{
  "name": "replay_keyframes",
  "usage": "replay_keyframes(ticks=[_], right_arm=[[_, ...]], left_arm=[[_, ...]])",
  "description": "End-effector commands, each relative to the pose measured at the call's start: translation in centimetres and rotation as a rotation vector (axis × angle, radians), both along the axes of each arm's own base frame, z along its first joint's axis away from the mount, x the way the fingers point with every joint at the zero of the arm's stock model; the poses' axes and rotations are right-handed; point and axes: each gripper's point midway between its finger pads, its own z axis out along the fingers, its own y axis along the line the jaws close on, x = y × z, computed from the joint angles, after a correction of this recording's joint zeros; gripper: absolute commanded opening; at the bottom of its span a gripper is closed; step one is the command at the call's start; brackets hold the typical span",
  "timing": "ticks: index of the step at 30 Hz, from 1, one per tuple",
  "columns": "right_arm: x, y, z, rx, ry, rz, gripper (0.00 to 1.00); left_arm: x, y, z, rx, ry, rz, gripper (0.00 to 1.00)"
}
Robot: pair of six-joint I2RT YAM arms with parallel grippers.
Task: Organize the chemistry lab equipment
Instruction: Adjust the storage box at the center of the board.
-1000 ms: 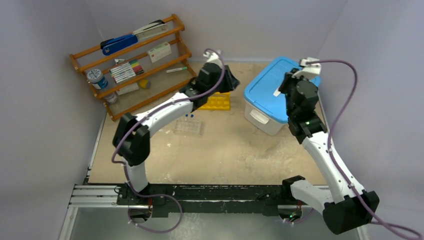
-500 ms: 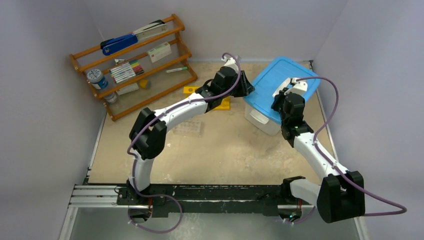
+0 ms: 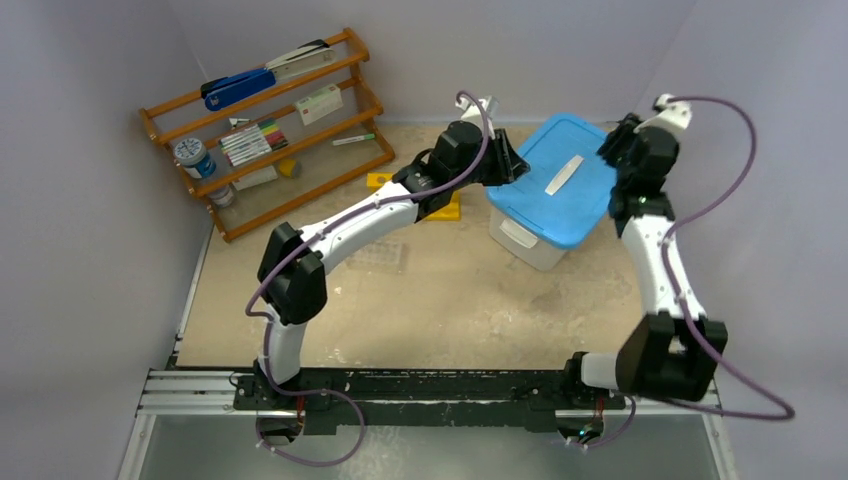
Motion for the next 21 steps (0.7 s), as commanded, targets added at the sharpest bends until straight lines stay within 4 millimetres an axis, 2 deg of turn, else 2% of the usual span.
replay_keyframes(ticks=[1, 2, 6, 11, 15, 19, 21], right_arm=[[4.1, -7.3, -2.2, -0.011, 0.102, -0.057, 0.47], [4.9, -8.5, -2.9, -0.008, 0.120, -0.066, 0.47], [7.5, -11.8, -3.6, 0.006, 0.100, -0.070, 0.47], [10.8, -13.0, -7.2, -0.006, 0.179, 0.006, 0.50], [10.8, -12.9, -9.1, -0.001, 0.217, 0.030, 0.52], [9.2, -13.4, -9.9, -0.005, 0.244, 0.001, 0.53], [8.4, -12.8, -10.2, 0.018, 0.256, 0.030, 0.53]], left_arm=[[-1.7, -2.9, 0.3, -0.035, 0.011, -0.069, 0.28], [-1.9, -3.0, -0.8, -0.017, 0.026, -0.070, 0.28], [-1.6, -2.7, -5.1, 0.051, 0.074, -0.047, 0.28], [-1.7, -1.9, -10.7, 0.170, 0.146, -0.031, 0.29], [-1.2, -0.1, -13.3, 0.227, 0.197, 0.001, 0.29], [0.3, 3.1, -14.4, 0.230, 0.240, 0.053, 0.29], [1.5, 4.8, -14.7, 0.232, 0.248, 0.086, 0.29]])
